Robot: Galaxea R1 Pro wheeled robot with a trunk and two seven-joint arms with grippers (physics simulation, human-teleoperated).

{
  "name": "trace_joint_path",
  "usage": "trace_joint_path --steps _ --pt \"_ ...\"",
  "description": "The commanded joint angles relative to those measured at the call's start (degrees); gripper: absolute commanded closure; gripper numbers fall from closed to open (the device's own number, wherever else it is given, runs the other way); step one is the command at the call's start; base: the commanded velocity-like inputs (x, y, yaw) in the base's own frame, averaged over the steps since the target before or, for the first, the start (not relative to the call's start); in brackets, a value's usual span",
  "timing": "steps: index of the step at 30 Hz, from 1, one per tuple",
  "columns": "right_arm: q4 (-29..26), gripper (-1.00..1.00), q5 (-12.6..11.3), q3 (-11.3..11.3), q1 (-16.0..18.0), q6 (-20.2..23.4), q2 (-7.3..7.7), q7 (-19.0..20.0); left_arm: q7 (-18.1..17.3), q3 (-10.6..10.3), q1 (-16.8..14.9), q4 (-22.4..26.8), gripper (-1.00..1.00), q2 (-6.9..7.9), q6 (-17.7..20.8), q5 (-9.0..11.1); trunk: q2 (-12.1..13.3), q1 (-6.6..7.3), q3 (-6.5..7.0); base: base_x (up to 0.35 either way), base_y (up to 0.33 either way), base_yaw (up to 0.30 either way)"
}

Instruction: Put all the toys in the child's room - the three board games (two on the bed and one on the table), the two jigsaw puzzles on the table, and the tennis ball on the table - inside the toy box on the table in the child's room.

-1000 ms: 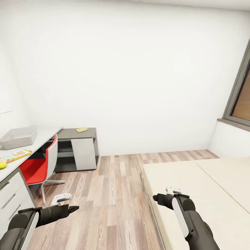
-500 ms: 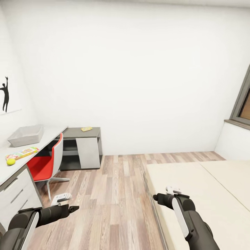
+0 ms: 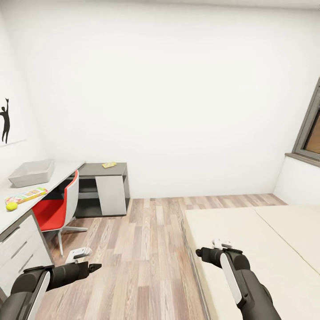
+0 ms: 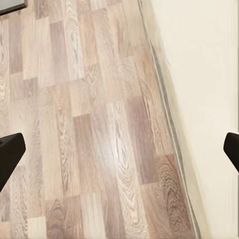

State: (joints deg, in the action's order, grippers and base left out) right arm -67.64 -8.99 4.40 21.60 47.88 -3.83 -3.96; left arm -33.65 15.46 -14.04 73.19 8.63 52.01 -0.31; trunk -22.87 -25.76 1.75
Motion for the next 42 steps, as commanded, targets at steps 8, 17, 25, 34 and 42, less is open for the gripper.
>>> trace_joint_path --steps 8,17,25,34,42 --pt "0.0 -1.0 -0.6 0.1 0.0 0.2 -0.04 -0.4 -0.3 0.1 0.0 0.0 -1.0 -0.01 0.4 0.0 0.0 -0.02 -0.03 -0.005 -0.074 0.005" --pt "0.0 -1.0 -0.6 0.1 0.0 0.2 -0.05 -0.4 -0.3 0.1 0.0 0.0 -1.0 -0.01 0.3 0.0 0.0 -0.02 -0.03 0.0 -0.087 0.168" --pt "0.3 -1.0 -0.6 0.1 0.0 0.2 -0.04 -0.4 -0.3 0.1 0.0 0.0 -1.0 -0.01 0.3 0.0 0.0 -0.02 -0.03 0.0 -0.032 0.072" --pt "0.4 -1.0 -0.6 0.1 0.0 0.2 -0.04 -0.4 -0.3 0.1 0.0 0.0 -1.0 -0.01 0.4 0.0 0.0 -0.02 -0.03 0.0 -0.106 0.007" --pt "0.4 -1.0 -0.6 0.1 0.0 0.2 -0.04 -0.4 -0.3 0.1 0.0 0.0 -1.0 -0.01 0.3 0.0 0.0 -0.02 -0.03 0.0 -0.179 0.001"
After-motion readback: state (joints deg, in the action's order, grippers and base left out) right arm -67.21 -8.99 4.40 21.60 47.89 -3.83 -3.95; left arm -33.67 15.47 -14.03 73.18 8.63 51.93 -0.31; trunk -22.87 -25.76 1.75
